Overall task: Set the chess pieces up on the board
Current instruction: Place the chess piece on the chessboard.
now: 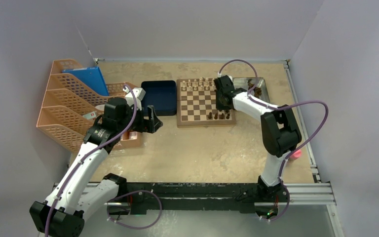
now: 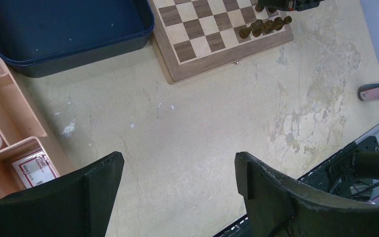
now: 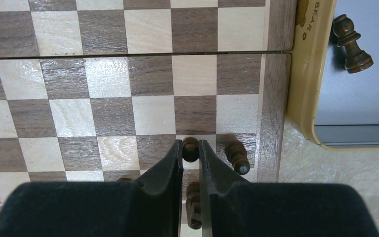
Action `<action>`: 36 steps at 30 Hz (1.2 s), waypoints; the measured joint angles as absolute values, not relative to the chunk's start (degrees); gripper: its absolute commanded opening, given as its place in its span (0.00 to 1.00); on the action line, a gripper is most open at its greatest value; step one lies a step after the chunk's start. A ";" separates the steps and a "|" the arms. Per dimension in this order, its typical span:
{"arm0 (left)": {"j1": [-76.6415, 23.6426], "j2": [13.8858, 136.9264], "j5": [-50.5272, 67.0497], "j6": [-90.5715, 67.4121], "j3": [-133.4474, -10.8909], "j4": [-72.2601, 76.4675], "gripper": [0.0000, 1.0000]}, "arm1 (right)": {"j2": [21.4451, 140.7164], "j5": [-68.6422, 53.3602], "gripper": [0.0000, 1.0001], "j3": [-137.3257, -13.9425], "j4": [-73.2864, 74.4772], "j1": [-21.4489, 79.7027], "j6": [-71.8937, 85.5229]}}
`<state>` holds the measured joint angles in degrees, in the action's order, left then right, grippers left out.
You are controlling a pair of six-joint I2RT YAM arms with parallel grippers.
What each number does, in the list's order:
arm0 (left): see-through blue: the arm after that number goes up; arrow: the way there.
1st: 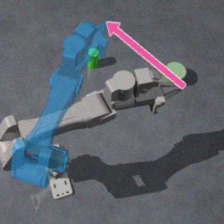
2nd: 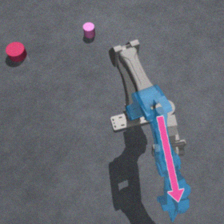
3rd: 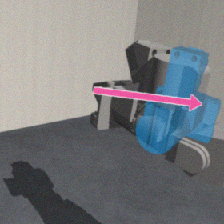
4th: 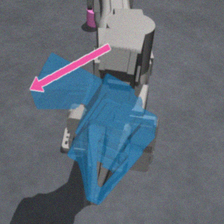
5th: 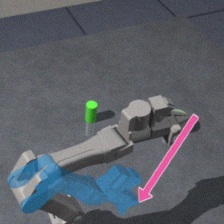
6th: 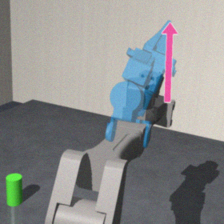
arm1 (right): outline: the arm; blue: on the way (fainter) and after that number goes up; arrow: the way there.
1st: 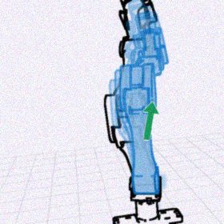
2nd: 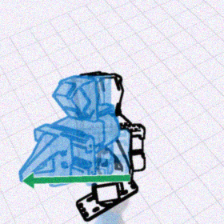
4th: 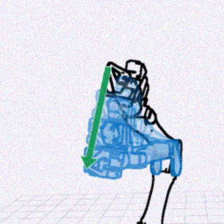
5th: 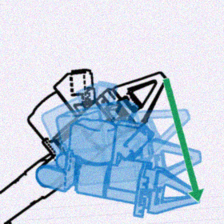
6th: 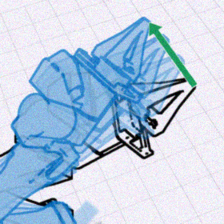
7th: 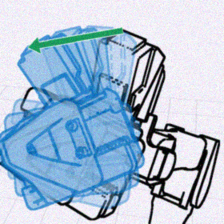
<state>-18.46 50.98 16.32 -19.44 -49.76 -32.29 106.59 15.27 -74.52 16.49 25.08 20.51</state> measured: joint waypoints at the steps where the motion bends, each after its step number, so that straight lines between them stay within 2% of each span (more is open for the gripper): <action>1: -18.46 50.98 16.29 -19.44 -49.76 -32.29 0.83 | 106.59 15.31 0.16 -74.52 16.60 25.19 20.51; 36: -18.46 50.98 16.29 -19.44 -49.76 -32.29 0.83 | 106.59 17.06 0.19 -74.52 17.96 26.24 20.53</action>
<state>-18.46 50.98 16.29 -19.44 -49.76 -32.29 106.59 17.06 -74.52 17.96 26.24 20.53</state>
